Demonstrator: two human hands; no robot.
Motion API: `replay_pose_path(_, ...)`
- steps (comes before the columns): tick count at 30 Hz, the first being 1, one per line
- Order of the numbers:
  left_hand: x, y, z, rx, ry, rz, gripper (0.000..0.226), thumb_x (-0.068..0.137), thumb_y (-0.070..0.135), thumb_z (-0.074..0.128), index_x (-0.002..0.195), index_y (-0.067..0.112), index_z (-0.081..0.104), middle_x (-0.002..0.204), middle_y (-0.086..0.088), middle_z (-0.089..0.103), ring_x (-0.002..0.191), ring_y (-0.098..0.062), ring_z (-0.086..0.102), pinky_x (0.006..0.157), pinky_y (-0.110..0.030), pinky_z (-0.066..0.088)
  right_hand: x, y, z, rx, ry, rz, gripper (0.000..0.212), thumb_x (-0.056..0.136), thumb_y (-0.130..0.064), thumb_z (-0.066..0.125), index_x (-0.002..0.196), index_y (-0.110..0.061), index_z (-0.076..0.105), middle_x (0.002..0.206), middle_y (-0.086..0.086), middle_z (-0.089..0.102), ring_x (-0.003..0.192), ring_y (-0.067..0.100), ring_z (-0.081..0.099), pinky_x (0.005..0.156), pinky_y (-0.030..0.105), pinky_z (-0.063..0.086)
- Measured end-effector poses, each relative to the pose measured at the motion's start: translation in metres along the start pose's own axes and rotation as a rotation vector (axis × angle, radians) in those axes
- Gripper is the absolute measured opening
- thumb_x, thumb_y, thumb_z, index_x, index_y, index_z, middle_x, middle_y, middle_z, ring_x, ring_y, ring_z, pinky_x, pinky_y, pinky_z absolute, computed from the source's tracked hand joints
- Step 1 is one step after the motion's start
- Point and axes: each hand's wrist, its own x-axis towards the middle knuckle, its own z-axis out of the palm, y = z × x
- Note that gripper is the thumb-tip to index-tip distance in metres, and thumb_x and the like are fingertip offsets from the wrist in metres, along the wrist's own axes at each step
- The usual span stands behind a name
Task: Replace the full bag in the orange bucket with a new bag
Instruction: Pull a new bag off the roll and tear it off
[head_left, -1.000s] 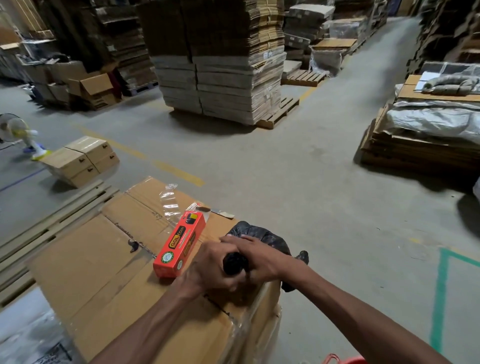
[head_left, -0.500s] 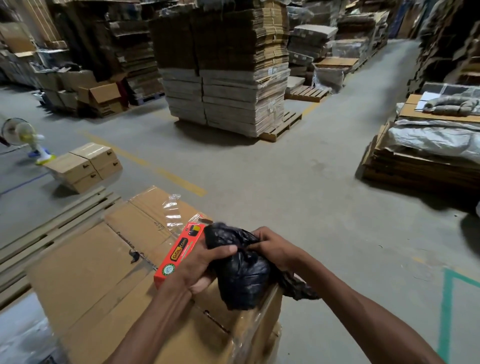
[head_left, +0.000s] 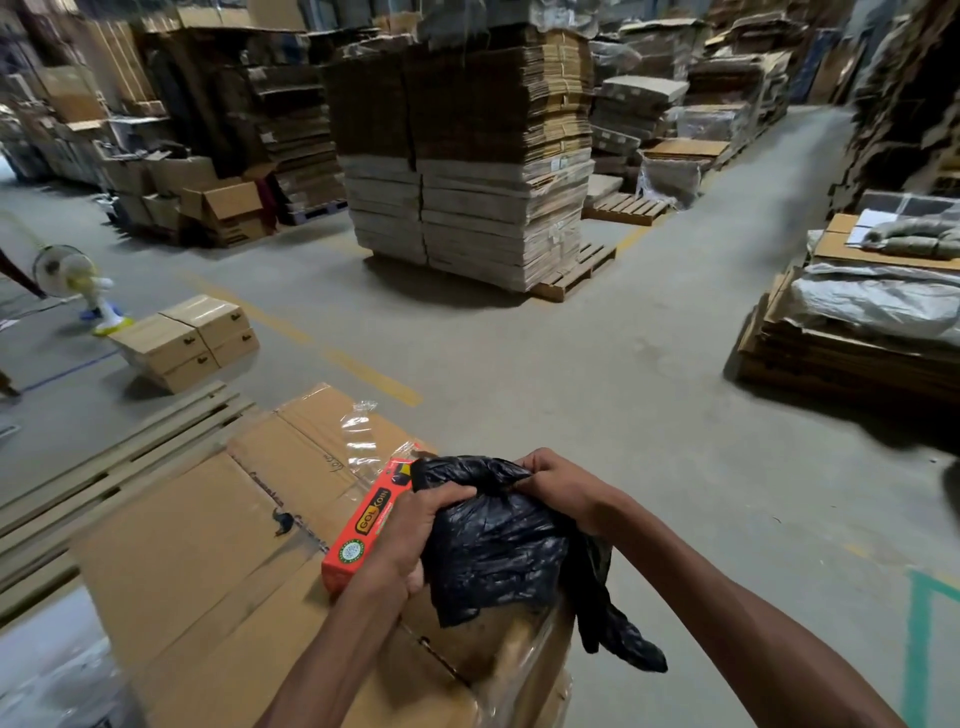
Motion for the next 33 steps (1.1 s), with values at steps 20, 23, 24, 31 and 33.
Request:
replay_pose_path(20,0.005,0.016,0.004,-0.048,-0.008,0.07,0.029,0.076,0.016,0.077,0.101,0.002,0.071,0.102,-0.029,0.069,0.092,-0.044,0.068,0.088,-0.06,0.054,-0.009,-0.004,-0.019,0.012,0.298,0.028,0.021,0.085,-0.008,0.06,0.072,0.002,0.073,0.069,0.018,0.07,0.062,0.024,0.062,0.061,0.03,0.046)
replay_pose_path(23,0.005,0.017,0.001,-0.007,-0.013,0.056,0.04,0.075,0.016,0.078,0.108,-0.004,0.069,0.104,-0.031,0.067,0.092,-0.044,0.066,0.089,-0.062,0.052,-0.01,-0.002,-0.019,0.001,0.31,0.027,0.022,0.085,-0.01,0.061,0.072,0.003,0.072,0.068,0.017,0.069,0.063,0.024,0.061,0.062,0.031,0.045)
replay_pose_path(24,0.005,0.019,0.001,0.007,-0.017,0.064,0.043,0.073,0.016,0.078,0.109,-0.006,0.067,0.104,-0.032,0.067,0.091,-0.043,0.066,0.088,-0.062,0.052,-0.01,-0.001,-0.019,0.005,0.313,0.022,0.022,0.086,-0.011,0.061,0.073,0.004,0.072,0.069,0.017,0.069,0.064,0.024,0.062,0.062,0.031,0.045)
replay_pose_path(31,0.01,0.022,0.004,0.425,0.201,0.301,0.004,0.086,0.008,0.067,0.085,0.006,0.063,0.079,-0.012,0.07,0.074,-0.029,0.069,0.069,-0.037,0.055,-0.018,-0.005,-0.019,0.013,0.196,0.019,0.01,0.08,-0.016,0.068,0.081,-0.007,0.071,0.08,0.015,0.073,0.071,0.025,0.068,0.069,0.034,0.051)
replay_pose_path(33,0.014,0.023,0.006,0.624,0.252,0.369,0.013,0.086,0.018,0.068,0.087,0.007,0.061,0.079,-0.009,0.067,0.074,-0.026,0.066,0.066,-0.035,0.053,-0.019,-0.011,-0.012,0.042,0.082,0.03,0.033,0.071,-0.037,0.079,0.087,-0.01,0.07,0.086,0.009,0.074,0.079,0.026,0.071,0.076,0.037,0.052)
